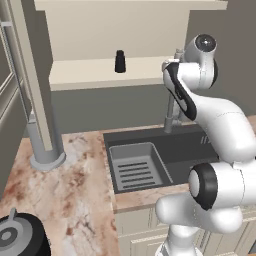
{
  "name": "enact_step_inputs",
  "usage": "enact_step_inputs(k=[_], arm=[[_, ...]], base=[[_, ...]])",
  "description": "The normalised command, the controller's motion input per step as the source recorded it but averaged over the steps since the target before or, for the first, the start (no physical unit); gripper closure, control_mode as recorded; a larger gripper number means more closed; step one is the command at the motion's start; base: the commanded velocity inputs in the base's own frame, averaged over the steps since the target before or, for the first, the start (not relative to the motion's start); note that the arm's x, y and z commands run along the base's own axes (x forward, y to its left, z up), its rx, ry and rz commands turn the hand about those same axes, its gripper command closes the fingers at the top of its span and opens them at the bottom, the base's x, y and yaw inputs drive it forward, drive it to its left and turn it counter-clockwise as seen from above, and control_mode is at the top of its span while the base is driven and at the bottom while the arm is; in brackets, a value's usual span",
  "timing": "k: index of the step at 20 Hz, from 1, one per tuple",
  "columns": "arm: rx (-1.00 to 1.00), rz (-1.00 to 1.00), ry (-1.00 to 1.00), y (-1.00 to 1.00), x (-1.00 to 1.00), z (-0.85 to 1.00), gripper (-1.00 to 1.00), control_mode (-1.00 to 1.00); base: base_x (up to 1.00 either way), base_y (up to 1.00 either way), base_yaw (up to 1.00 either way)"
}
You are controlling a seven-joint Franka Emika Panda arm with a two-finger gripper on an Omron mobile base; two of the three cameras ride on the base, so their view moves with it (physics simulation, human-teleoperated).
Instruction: Take 2 condiments from the cabinet and move them on the counter near the stove.Make sure the condiments are lined up with each other, next to each other.
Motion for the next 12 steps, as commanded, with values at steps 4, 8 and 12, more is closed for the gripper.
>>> enact_step_inputs(k=[4, 8, 12], arm=[[0.0, 0.0, 0.0, 0.0, 0.24, 0.12, -1.0, -1.0], [0.0, 0.0, -0.01, -0.02, 0.23, 0.23, -1.0, -1.0], [0.0, 0.0, 0.0, -0.07, 0.24, 0.17, -1.0, -1.0]], base=[[0.0, 0.0, 0.0], [0.0, 0.0, 0.0], [0.0, 0.0, 0.0]])
